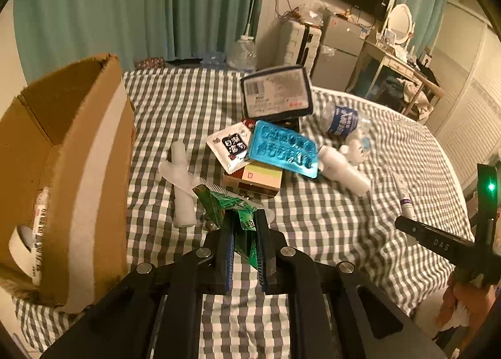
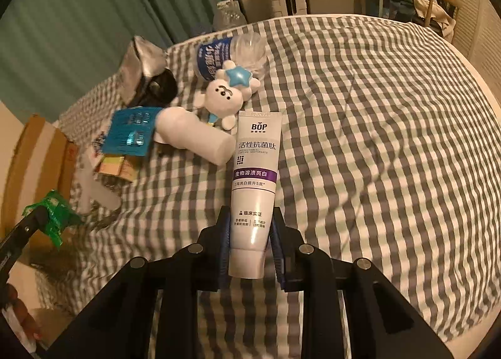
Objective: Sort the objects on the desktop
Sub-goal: 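Carry the snack bag and toothpaste tube to the box and release both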
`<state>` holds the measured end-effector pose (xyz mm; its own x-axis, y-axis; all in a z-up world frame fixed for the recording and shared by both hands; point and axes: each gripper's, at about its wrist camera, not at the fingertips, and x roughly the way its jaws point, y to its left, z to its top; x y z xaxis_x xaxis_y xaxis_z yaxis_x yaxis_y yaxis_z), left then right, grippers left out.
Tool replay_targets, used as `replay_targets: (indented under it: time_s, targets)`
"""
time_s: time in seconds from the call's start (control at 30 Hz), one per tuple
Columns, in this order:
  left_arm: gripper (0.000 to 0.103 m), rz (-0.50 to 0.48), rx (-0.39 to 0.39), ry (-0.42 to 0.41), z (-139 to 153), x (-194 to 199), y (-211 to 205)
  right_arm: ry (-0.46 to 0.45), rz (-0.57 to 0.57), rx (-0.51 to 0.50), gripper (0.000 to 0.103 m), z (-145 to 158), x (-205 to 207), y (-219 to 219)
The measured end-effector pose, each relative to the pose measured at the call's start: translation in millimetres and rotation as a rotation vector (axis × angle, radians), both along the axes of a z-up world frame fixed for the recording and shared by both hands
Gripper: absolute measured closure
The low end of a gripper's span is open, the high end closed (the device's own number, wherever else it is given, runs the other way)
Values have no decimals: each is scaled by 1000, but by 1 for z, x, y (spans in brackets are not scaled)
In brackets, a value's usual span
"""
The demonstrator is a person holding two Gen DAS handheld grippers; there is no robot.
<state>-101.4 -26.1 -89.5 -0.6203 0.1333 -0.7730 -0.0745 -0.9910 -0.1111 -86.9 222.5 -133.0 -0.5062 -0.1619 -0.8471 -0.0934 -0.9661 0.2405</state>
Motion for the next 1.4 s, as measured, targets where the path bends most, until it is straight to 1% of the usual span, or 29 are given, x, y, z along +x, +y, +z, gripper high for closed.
replay_targets:
  time_s: [0.03,0.1,0.23,0.33,0.57,0.73,0.9,1.0,1.13,1.27,1.4]
  targets:
    - [91,0,3,6,4,3,0,7,-4,-9,80,4,-3,-7]
    - [91,-5,10,24,12,10,0,21,-2,-14,80,15,-6,-6]
    - [91,-8,9,60,27,19,0,44,7,-35,80,23,-9,-16]
    - [91,-1,24,86,40,23,-4,62,28,-53,79,32,-2,-26]
    - [91,13,42,140,65,30,-12,148,114,-27,79,74,15,-59]
    - [91,36,53,191,96,27,-28,214,196,-5,79,108,18,-90]
    - [91,52,79,254,131,26,-51,269,294,3,80,141,17,-129]
    - [91,65,79,297,151,26,-68,298,357,-6,79,157,16,-154]
    - [91,101,70,323,170,20,-99,323,433,-19,79,174,7,-191]
    - [91,130,12,342,180,15,-133,324,513,-57,79,186,-6,-230]
    - [91,181,-5,322,176,8,-171,328,591,-44,80,191,-22,-276]
